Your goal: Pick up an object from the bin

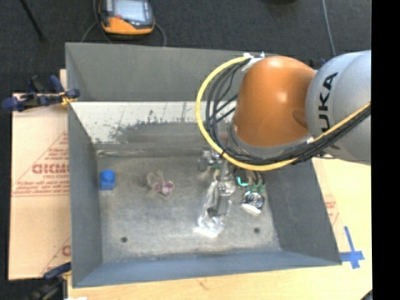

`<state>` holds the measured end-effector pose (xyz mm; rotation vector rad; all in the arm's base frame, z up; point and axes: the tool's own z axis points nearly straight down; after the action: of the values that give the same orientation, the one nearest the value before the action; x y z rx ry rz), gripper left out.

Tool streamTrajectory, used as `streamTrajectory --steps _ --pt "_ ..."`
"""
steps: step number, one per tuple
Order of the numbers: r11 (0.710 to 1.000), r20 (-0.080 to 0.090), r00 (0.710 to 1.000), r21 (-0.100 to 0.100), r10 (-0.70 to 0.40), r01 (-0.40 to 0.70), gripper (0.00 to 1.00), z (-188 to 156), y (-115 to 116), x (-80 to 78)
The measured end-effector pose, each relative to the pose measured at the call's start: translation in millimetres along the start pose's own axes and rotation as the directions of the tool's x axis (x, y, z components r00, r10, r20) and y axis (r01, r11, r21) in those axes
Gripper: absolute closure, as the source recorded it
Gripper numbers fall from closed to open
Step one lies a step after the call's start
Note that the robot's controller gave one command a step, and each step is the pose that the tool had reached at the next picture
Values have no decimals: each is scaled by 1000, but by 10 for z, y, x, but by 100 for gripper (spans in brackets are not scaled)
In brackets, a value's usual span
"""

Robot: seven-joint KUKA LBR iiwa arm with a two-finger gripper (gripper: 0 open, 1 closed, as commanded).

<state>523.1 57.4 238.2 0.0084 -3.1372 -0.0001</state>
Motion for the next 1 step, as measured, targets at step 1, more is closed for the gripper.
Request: streamTrajectory --steps 1 --pt "1000 6 1000 -2 -3 3 0 1715 555 -804"
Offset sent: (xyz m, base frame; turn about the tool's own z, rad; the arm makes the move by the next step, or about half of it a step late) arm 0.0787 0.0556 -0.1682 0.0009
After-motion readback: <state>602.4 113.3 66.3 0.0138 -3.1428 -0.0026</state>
